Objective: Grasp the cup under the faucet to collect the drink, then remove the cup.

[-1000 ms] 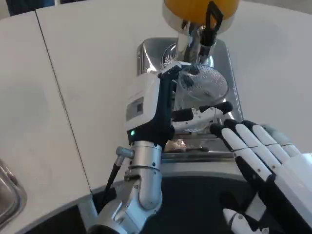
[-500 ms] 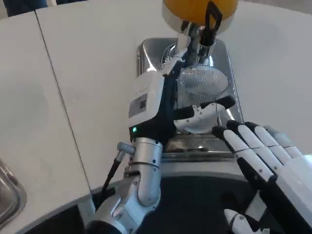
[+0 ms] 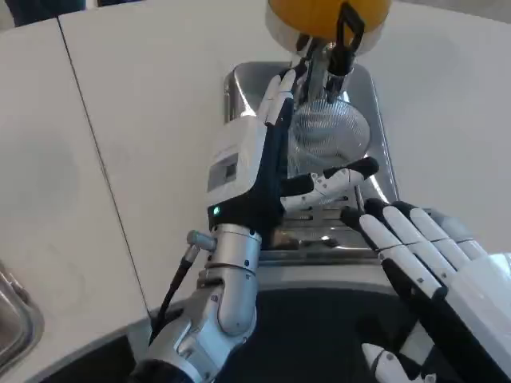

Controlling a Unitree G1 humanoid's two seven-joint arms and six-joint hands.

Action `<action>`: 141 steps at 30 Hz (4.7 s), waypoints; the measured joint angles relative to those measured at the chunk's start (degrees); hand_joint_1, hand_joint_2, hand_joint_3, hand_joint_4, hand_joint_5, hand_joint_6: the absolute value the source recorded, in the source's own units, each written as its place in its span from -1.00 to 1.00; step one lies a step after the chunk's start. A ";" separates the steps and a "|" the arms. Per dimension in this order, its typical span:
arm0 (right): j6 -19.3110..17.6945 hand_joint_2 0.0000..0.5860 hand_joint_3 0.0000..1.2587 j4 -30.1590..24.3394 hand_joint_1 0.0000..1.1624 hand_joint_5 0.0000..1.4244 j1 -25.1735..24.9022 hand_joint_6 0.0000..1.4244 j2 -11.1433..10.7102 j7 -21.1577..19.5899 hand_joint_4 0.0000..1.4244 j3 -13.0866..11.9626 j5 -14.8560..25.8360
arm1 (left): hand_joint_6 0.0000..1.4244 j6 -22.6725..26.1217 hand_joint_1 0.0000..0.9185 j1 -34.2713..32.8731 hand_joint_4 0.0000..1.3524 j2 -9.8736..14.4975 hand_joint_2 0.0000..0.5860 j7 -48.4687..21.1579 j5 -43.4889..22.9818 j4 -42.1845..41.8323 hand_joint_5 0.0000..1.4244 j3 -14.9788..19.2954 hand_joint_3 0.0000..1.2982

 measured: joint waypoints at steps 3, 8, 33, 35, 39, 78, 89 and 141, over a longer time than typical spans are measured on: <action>-0.05 1.00 -0.93 0.13 -0.65 -1.00 -0.03 -0.98 0.00 0.00 -1.00 0.04 -0.02 | -0.67 0.00 -0.35 0.01 -1.00 0.78 -0.99 -0.68 -0.30 -0.58 -0.67 0.27 -0.97; -0.08 0.98 -0.93 1.05 -0.65 -0.99 -0.74 -0.98 0.19 -0.26 -1.00 1.03 -0.31 | -0.72 -0.11 -0.42 0.48 -1.00 3.36 -0.99 -2.95 -0.92 -4.10 -0.74 0.96 -1.00; 2.03 0.93 -0.93 0.98 -0.67 -1.00 -3.10 -0.98 5.74 -2.72 -1.00 4.23 -3.35 | -0.70 -0.30 -0.49 26.96 -1.00 24.86 -0.86 -18.86 -3.16 -42.47 -0.72 17.06 -1.00; 1.99 0.93 -0.93 1.28 -0.67 -1.00 -2.47 -0.98 6.49 -3.88 -1.00 4.77 -3.35 | -0.75 1.28 -0.54 32.15 -1.00 28.04 -0.83 -19.82 1.58 -47.70 -0.77 18.21 -1.00; 2.01 0.93 -0.93 2.33 -0.67 -1.00 -2.78 -0.98 7.13 -5.16 -1.00 5.25 -3.32 | -0.94 4.92 -0.81 39.29 -1.00 30.72 -0.81 -21.77 10.49 -55.05 -0.99 19.31 -1.00; 34.71 0.88 -1.00 10.50 -0.74 -1.00 -39.13 -1.00 18.15 -13.80 -1.00 10.61 17.97 | -1.00 8.82 -0.50 64.01 -1.00 27.97 -0.75 -20.18 31.61 -72.56 -1.00 17.90 -1.00; 32.29 0.88 -1.00 18.01 -0.70 -1.00 -43.30 -1.00 18.30 -22.72 -1.00 13.71 22.03 | -1.00 9.20 -0.53 64.66 -1.00 27.63 -0.74 -20.19 30.10 -72.71 -1.00 19.21 -1.00; 52.76 0.70 -1.00 19.60 -1.00 -1.00 -63.26 -1.00 7.53 -4.41 -1.00 25.07 9.28 | -0.98 9.22 -0.71 61.35 -1.00 27.11 -0.76 -20.30 26.67 -69.83 -1.00 19.38 -1.00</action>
